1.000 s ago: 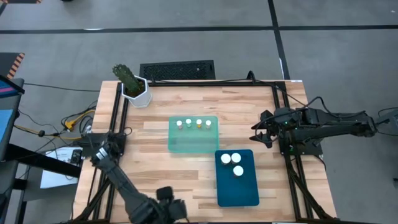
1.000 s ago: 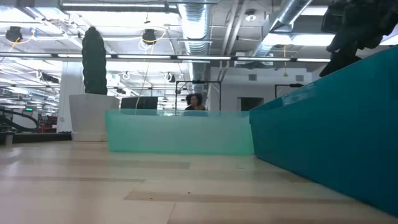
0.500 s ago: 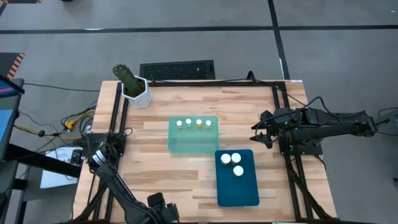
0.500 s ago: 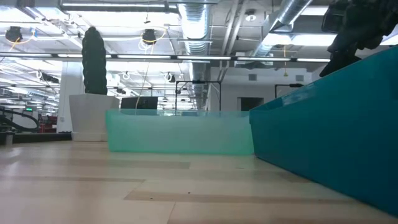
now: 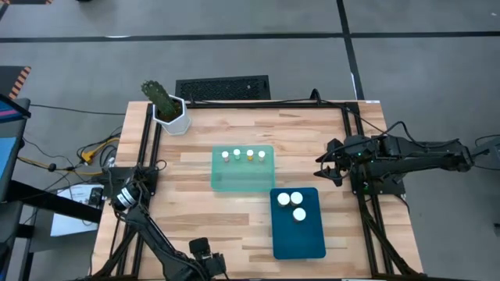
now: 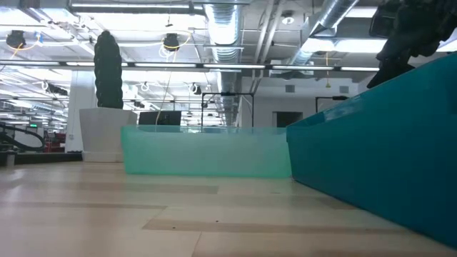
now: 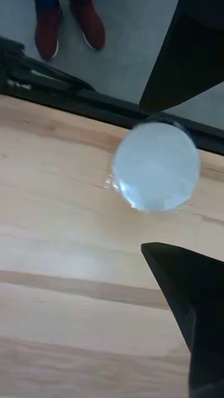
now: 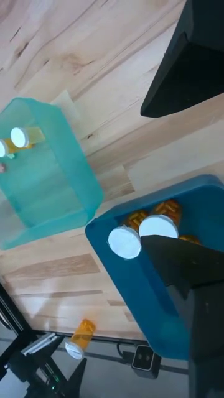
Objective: Pick and place medicine bottles into bin by pill shape (circle, oval)
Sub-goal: Put the large orange pill bottle into the blue bin
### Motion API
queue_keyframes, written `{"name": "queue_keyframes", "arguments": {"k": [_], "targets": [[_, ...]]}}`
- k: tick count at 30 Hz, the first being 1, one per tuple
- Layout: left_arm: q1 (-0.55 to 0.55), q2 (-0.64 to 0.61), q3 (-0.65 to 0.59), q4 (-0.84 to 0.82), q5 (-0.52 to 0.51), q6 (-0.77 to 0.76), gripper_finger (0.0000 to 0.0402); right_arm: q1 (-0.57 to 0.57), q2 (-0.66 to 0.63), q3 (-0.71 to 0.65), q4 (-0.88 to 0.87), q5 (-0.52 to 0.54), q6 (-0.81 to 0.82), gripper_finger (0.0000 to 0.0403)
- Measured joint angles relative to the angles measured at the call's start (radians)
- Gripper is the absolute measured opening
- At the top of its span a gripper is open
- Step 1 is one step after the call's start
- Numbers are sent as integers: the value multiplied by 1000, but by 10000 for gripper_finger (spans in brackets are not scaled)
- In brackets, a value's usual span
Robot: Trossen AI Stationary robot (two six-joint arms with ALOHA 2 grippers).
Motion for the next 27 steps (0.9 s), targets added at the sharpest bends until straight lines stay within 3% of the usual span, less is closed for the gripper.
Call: {"name": "queue_keyframes", "arguments": {"k": [12,27], "targets": [[26,0,-30,49,45,125,294,0,0,0,-10,0,0,333],[33,0,-30,48,85,117,199,0,0,0,-10,0,0,333]]}}
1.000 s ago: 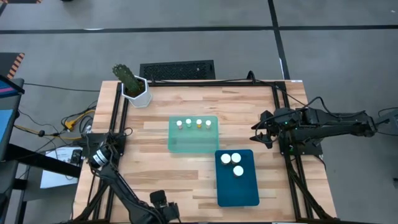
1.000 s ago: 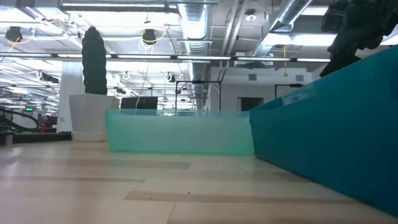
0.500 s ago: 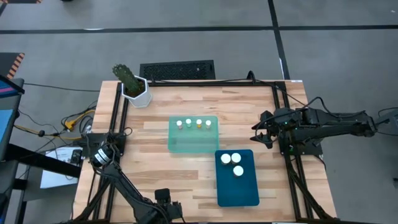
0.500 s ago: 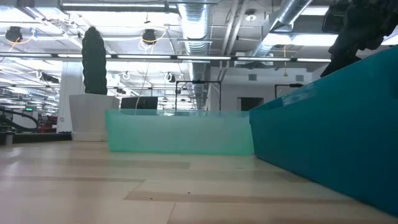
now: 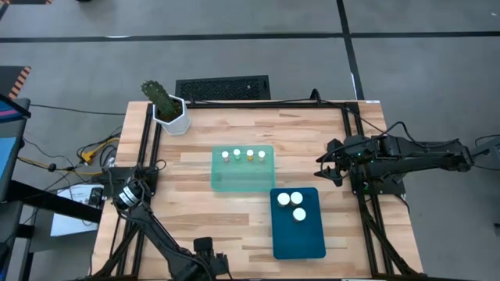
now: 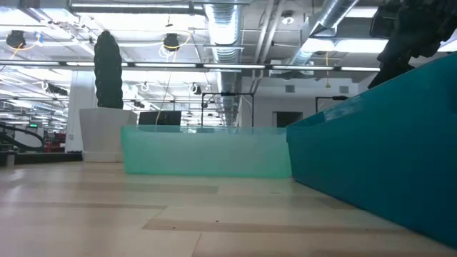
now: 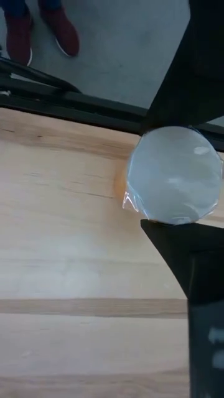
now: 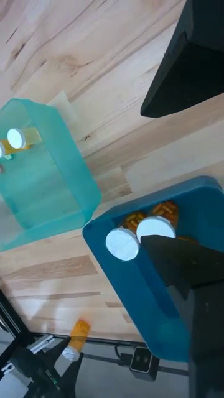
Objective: Pick and place medicine bottles into bin by pill shape (circle, oval)
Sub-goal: Put the large orange pill bottle into the blue bin
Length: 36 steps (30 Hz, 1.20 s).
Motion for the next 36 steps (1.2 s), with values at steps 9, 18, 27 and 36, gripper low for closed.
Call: {"name": "queue_keyframes", "arguments": {"k": [9,18,27,36], "targets": [[61,-19,71,-51,-14,7,221,0,0,0,0,0,0,333],[231,-21,290,-159,-181,238,209,0,0,0,0,0,-1,333],[460,-22,367,78,-186,560,224,0,0,0,-1,0,-1,333],[567,-20,368,226,-93,678,215,0,0,0,-1,0,-1,333]]}}
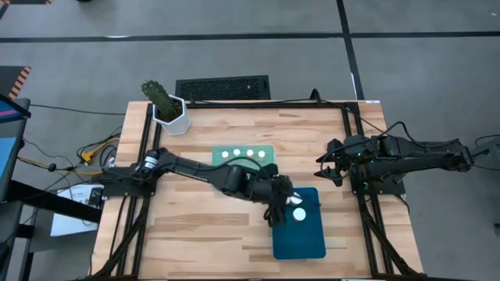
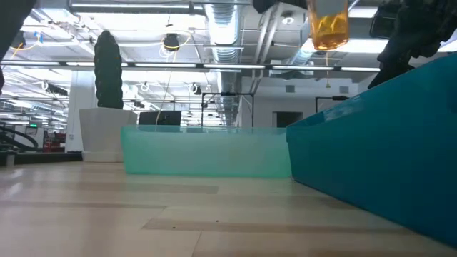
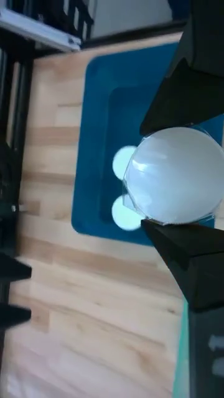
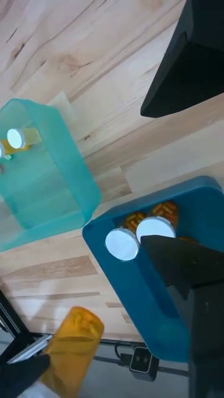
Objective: Pick and place medicine bottles into bin by pill shape (circle, oval)
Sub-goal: Put the large orange pill bottle into the blue bin
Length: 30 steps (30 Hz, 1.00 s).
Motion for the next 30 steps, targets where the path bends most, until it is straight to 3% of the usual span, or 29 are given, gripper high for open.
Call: {"name": "queue_keyframes", "arguments": {"k": [6,30], "targets": [[-5,68,-1,81,71,15,214,0,0,0,-4,0,-17,333],[-42,214,-3,115,81,-12,214,-7,0,-1,-24,2,-26,333]]}}
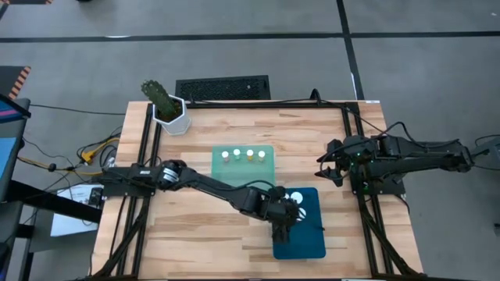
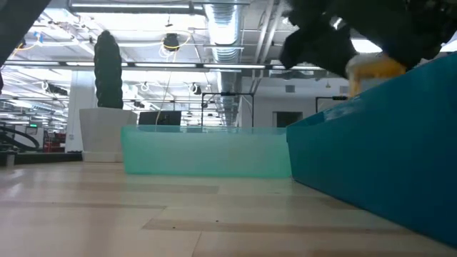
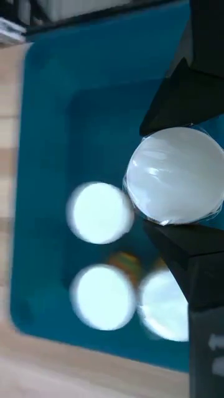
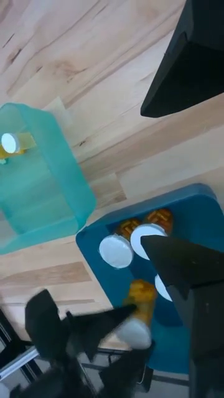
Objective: Pick and place medicine bottles into bin by pill shape (circle, oval)
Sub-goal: Put the large orange pill bottle into the blue bin
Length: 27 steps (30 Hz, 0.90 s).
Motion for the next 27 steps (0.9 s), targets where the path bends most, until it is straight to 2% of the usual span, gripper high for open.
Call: {"name": "queue_keyframes", "arguments": {"k": [2,17,22,27], "targets": [[-1,2,0,-9,-25,1,214,0,0,0,0,0,0,333],[0,52,-1,21,-33,5,214,0,0,1,-4,0,0,333],[0,52,-1,23,-77,18,214,0,0,1,-15,0,0,333],[2,52,-1,23,-57,21,214,0,0,1,-15,0,0,333]]}}
